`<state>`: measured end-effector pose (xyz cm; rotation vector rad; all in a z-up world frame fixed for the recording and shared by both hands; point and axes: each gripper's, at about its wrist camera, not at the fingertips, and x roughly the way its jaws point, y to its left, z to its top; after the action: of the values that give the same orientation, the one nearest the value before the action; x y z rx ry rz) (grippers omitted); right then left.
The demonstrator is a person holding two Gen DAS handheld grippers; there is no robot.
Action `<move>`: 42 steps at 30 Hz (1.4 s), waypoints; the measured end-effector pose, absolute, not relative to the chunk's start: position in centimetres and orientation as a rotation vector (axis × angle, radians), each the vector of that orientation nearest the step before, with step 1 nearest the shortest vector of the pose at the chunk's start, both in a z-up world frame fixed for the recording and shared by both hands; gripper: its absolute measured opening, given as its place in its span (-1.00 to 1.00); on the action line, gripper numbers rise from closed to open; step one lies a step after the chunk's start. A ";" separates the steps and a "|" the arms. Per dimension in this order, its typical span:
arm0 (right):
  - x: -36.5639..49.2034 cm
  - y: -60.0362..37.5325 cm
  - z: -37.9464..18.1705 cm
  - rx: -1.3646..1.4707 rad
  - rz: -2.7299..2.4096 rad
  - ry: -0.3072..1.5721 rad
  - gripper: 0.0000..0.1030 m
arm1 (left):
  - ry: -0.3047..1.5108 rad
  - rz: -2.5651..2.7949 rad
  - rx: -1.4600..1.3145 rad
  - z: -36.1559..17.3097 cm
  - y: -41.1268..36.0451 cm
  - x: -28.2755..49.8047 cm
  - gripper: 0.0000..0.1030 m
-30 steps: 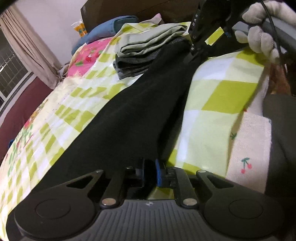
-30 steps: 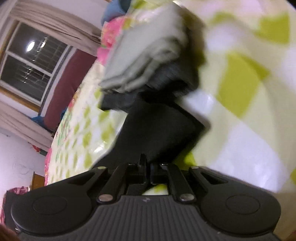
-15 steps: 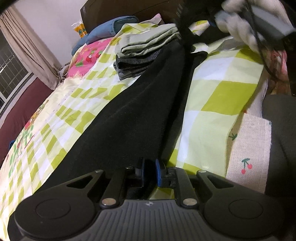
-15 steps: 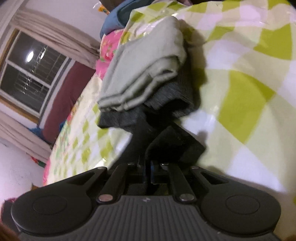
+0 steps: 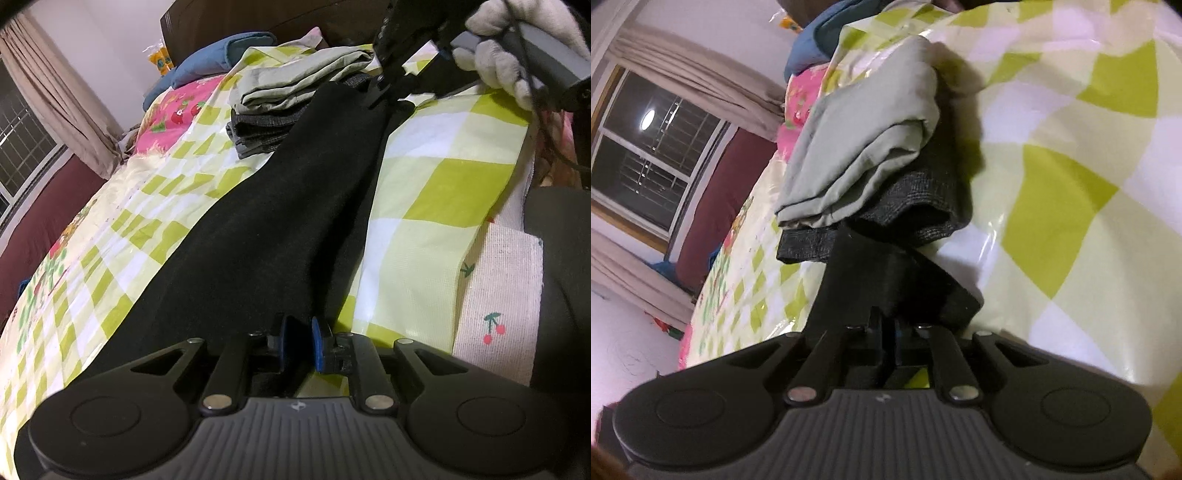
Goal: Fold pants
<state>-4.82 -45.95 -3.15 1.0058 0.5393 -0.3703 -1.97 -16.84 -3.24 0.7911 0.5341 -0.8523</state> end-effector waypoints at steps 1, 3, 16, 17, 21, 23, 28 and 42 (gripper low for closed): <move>-5.3 -45.9 -2.9 0.986 -0.378 0.531 -0.84 | 0.536 -0.852 0.789 -3.3 -16.9 -1.9 -0.38; -5.8 -46.0 -2.7 0.995 -0.368 0.528 -0.87 | 0.534 -0.851 0.787 -3.3 -16.9 -1.9 -0.38; -6.1 -46.4 -3.4 1.060 -0.389 0.517 -0.92 | 0.536 -0.856 0.787 -3.3 -16.9 -1.8 -0.38; -6.2 -46.3 -3.4 1.047 -0.385 0.523 -0.91 | 0.536 -0.856 0.787 -3.4 -16.9 -1.8 -0.38; -6.4 -46.0 -2.8 1.018 -0.376 0.555 -0.75 | 0.533 -0.855 0.787 -3.3 -16.8 -1.8 -0.36; -7.6 -45.9 -2.3 1.050 -0.366 0.524 -0.52 | 0.536 -0.855 0.780 -3.3 -16.7 -1.8 -0.35; -8.5 -45.7 -2.4 1.082 -0.381 0.527 -0.41 | 0.535 -0.852 0.770 -3.3 -16.7 -1.7 -0.34; -3.0 -45.8 -3.2 1.048 -0.457 0.638 -0.16 | 0.545 -0.847 0.735 -3.2 -16.5 -1.4 -0.25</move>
<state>-3.03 -45.75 -3.24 1.0477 0.6382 -0.4573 -1.43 -16.45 -3.18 0.7347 0.5446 -0.8466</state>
